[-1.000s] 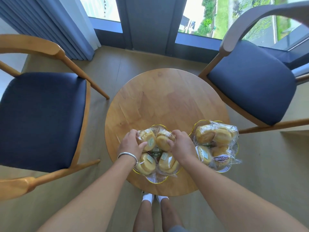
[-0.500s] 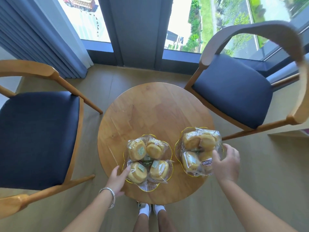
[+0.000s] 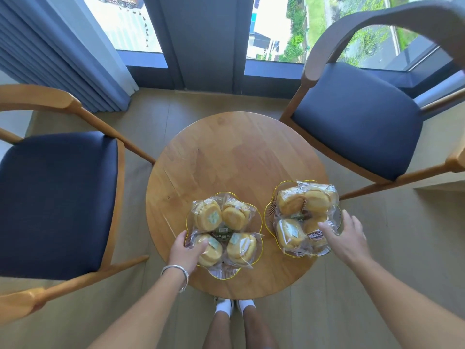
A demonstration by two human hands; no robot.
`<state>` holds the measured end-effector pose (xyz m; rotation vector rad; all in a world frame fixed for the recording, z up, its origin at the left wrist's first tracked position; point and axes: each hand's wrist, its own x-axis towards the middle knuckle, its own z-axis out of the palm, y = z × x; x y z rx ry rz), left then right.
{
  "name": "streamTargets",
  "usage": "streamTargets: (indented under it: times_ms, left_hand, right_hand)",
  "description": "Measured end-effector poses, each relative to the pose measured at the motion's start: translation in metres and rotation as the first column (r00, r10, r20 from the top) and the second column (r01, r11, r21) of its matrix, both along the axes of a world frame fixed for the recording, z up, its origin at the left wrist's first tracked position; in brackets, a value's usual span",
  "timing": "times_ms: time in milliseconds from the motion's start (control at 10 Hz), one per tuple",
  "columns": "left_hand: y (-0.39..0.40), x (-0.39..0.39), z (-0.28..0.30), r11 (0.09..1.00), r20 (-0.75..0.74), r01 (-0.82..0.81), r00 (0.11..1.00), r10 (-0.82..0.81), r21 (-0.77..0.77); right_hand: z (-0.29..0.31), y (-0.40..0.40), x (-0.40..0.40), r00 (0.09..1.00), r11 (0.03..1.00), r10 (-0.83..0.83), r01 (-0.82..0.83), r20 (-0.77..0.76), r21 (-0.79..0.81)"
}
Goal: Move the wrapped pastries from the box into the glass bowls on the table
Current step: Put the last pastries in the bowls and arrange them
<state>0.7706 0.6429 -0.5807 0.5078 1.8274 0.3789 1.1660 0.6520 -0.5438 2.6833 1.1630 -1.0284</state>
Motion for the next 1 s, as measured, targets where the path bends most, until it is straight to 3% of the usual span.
streamTargets:
  times_ms: [100,400,800,900,1000]
  left_hand:
    - [0.009,-0.003,-0.006,0.999,0.003,-0.011,1.000,0.011,0.031]
    - [0.051,-0.014,-0.005,0.993,-0.071,-0.064,0.995,0.071,0.096]
    - [0.089,-0.053,0.003,0.987,-0.257,0.072,0.966,-0.033,0.144]
    - [0.087,-0.058,0.011,0.975,-0.301,0.162,0.947,-0.111,0.150]
    - [0.080,-0.053,0.031,0.950,-0.439,0.244,0.888,-0.138,0.193]
  right_hand:
    - [-0.005,0.004,-0.005,0.996,1.000,0.000,-0.001,-0.092,-0.008]
    - [-0.009,0.030,-0.036,0.988,0.999,0.034,-0.032,-0.153,0.015]
    - [-0.013,0.057,-0.092,0.984,0.997,0.071,-0.071,-0.166,0.005]
    - [-0.008,0.056,-0.090,0.986,0.991,0.128,-0.131,-0.109,-0.016]
    - [0.006,0.048,-0.089,0.969,0.969,0.240,-0.243,0.053,0.052]
